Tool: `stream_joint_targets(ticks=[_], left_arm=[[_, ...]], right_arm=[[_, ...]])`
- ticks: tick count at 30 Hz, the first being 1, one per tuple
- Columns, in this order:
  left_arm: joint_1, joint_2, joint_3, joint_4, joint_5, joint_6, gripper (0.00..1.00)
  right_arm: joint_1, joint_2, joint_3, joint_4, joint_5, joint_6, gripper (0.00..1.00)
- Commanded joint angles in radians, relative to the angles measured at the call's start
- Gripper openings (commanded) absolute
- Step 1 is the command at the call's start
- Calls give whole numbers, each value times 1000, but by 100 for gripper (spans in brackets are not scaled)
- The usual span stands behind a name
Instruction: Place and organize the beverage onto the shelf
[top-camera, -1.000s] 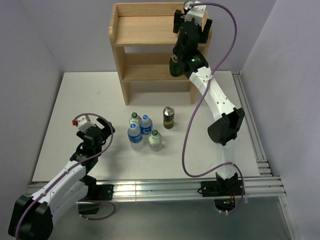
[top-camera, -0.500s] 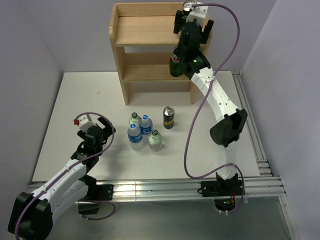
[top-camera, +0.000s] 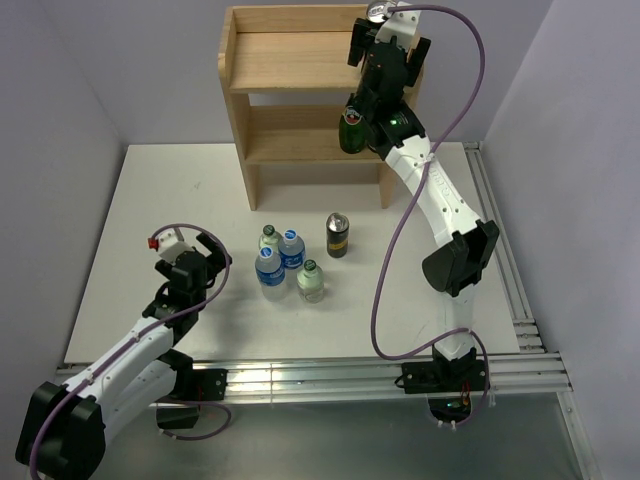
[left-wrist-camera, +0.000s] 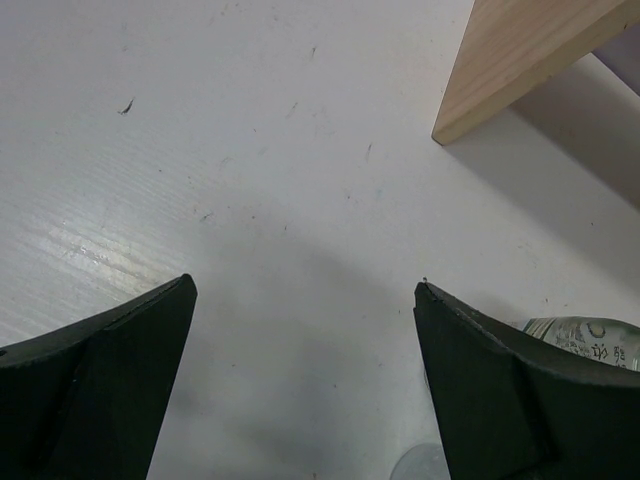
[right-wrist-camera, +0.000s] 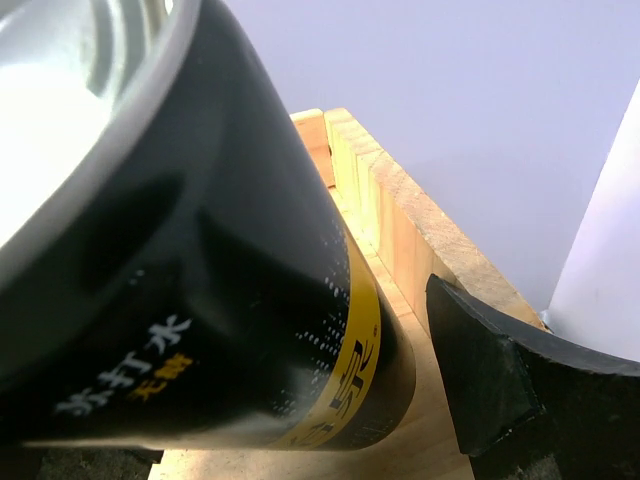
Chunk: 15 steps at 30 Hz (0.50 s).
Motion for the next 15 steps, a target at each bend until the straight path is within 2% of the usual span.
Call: stream_joint_targets(ticks=[1,9,15], left_arm=[[-6,5,41,13,-13,14,98],[-6,17,46,13,-8,14,99],[-8,21,49,15,-7,16,99]], right_arm=[[-92,-122,28,62,177,-55,99],[-93,-127,39,117,202,-81,93],[-95,-118,42,144,208,-103,94]])
